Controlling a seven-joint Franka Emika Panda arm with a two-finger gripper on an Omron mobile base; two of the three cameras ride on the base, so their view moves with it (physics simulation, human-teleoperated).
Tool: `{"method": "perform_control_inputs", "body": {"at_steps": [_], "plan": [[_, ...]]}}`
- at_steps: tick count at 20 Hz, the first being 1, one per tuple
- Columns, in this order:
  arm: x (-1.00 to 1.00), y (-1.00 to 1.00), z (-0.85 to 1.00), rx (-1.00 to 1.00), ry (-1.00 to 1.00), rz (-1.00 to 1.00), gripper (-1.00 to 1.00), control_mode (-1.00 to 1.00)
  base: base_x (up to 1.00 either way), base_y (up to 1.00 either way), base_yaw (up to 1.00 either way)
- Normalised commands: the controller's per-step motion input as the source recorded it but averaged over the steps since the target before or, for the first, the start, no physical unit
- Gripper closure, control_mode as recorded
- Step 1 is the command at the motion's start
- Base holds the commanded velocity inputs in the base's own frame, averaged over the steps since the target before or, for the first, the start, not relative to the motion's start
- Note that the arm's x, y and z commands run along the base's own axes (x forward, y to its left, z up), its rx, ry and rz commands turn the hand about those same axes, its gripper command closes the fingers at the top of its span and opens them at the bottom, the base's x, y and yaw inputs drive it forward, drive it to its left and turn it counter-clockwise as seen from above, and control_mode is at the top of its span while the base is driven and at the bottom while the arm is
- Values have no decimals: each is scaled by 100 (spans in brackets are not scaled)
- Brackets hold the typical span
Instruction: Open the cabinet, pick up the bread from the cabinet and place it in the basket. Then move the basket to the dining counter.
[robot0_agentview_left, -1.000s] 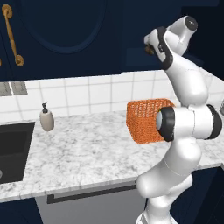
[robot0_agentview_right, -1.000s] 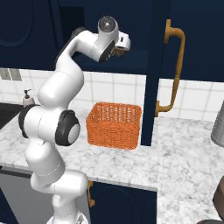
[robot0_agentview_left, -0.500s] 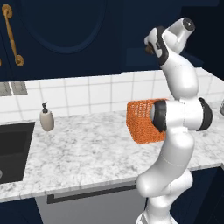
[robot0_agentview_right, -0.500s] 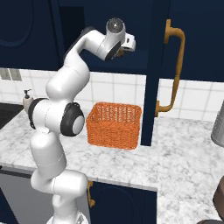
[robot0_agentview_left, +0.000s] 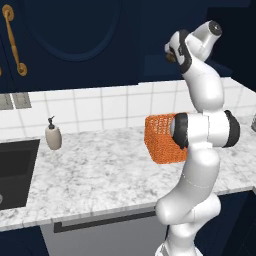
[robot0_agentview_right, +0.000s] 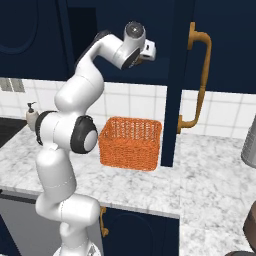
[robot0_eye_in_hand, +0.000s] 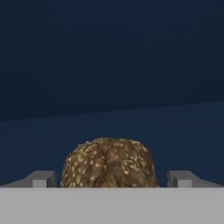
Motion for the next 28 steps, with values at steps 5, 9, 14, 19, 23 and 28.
{"method": "perform_control_inputs", "body": {"at_steps": [5,9,14,19,23,28], "plan": [[6,18,-11,0,0,1,-100,-100,0,0,0],[37,1,-3,0,0,0,-100,-100,0,0,0],[17,7,-34,0,0,0,-100,-100,0,0,0],[9,16,-55,0,0,0,100,-100,0,0,0],[-8,5,-81,-2,0,2,100,-100,0,0,0],[-57,0,-42,0,-2,4,100,-100,0,0,0]]}}
